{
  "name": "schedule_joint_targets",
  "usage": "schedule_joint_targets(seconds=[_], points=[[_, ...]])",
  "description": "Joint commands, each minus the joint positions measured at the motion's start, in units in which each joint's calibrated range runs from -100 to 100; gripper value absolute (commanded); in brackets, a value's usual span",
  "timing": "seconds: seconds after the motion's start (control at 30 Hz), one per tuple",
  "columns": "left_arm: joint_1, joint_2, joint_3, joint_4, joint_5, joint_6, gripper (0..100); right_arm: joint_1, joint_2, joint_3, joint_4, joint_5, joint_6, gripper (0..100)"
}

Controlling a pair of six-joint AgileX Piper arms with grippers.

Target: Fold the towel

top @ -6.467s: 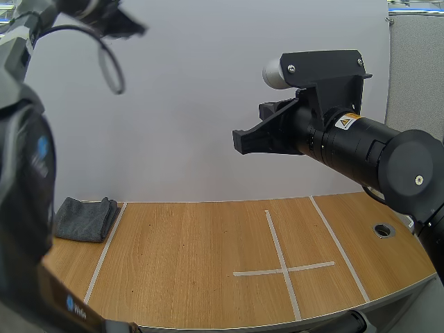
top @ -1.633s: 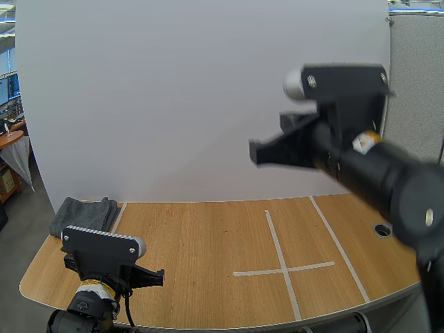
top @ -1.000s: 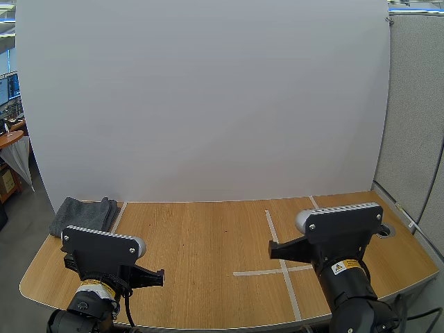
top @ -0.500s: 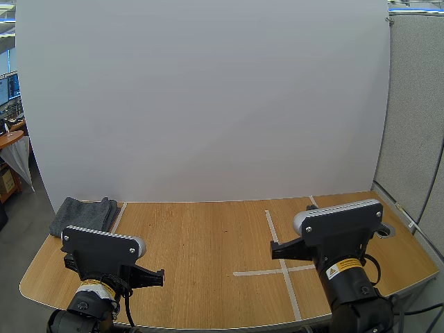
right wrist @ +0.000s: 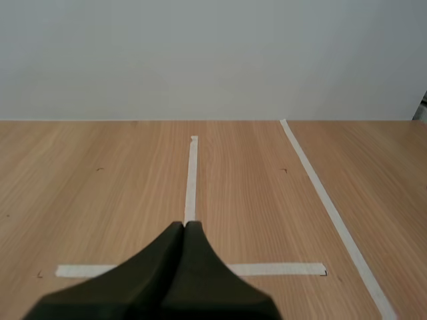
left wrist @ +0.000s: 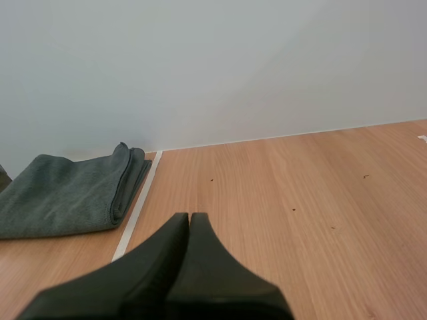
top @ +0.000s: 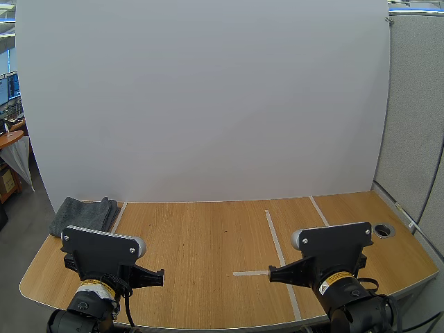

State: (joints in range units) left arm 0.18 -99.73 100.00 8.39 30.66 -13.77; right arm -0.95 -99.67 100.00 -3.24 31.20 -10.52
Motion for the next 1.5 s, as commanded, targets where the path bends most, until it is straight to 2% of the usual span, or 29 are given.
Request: schedule_joint_targets(seconds=[0.0,1.47], points=[[0.06,-0.3,0.0,0.1,-1.2,0.1,2,-0.3,-0.3,0.0,-0.5,0.3,0.1,0],[0.06,-0.3,0.0,0.1,-2.1,0.1,2,-0.3,-0.3,0.0,-0.1,0.0,0.1,0]])
